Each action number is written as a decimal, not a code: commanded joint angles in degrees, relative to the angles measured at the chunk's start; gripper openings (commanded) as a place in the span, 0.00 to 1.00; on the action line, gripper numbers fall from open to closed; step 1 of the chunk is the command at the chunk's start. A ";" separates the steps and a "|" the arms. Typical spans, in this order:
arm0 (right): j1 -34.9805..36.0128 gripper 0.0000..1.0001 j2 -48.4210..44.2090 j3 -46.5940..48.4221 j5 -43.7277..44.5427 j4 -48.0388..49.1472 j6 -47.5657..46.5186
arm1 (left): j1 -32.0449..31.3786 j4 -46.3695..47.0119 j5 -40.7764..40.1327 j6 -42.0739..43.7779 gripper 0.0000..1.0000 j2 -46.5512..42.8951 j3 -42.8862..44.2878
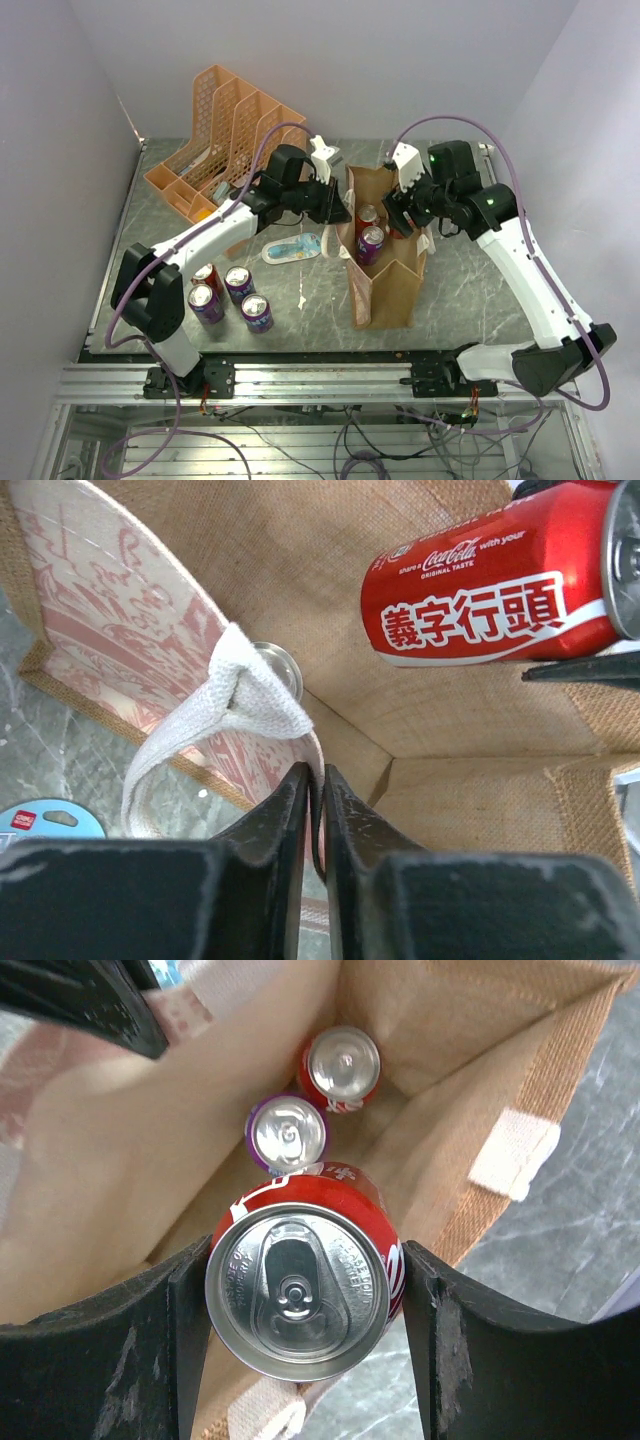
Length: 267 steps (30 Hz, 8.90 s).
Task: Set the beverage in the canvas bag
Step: Place the drink in the canvas bag.
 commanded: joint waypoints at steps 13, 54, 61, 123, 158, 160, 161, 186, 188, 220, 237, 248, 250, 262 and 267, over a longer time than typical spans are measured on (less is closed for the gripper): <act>-2.32 0.14 -5.15 -12.13 1.63 6.70 -2.75 | -3.17 -2.91 -2.16 8.36 0.07 -0.26 0.15; -8.68 0.12 11.41 -17.44 -6.81 28.26 2.52 | -2.95 -6.55 -2.12 13.85 0.07 3.19 3.98; -8.99 0.13 10.30 -21.86 -6.88 31.92 6.37 | -2.99 -6.57 -1.93 14.25 0.07 3.28 3.82; -8.90 0.18 12.15 -28.06 5.59 40.80 20.46 | -2.98 -7.06 -1.99 16.04 0.07 4.25 4.85; -8.19 0.63 14.22 -30.33 9.03 40.73 14.77 | -2.92 -7.47 -2.16 17.78 0.07 3.95 5.57; -8.21 0.66 14.09 -30.30 9.24 40.51 14.51 | -2.99 -7.54 -2.18 17.96 0.07 3.75 5.44; -8.21 0.68 13.96 -30.29 9.33 40.31 14.40 | -2.99 -7.60 -2.20 18.05 0.07 3.65 5.40; -8.20 0.56 13.47 -26.09 8.25 36.98 12.18 | -2.98 -7.80 -2.17 18.67 0.07 3.68 5.70; -8.18 0.45 13.44 -25.21 8.73 36.32 11.49 | -2.96 -8.02 -2.34 19.05 0.07 3.63 5.97; -8.53 0.43 15.61 -26.56 3.43 34.81 7.45 | -3.38 -6.60 -1.29 17.59 0.07 5.65 8.76; -10.27 0.80 16.74 -22.29 5.73 33.21 7.16 | -3.85 -5.85 -1.14 17.01 0.07 7.58 10.66; -10.29 0.82 14.83 -19.74 3.03 31.42 6.90 | -4.05 -5.42 -0.55 17.05 0.07 8.44 11.01; -10.31 0.82 14.39 -19.18 2.65 30.94 6.74 | -4.13 -5.05 -0.38 16.93 0.07 8.66 11.01; -10.28 0.82 11.21 -16.94 3.56 29.05 6.11 | -4.61 -2.78 -0.14 14.94 0.07 9.38 11.21; -10.24 0.80 10.15 -16.20 4.63 28.86 6.49 | -4.77 -1.66 -0.01 14.34 0.07 9.35 10.73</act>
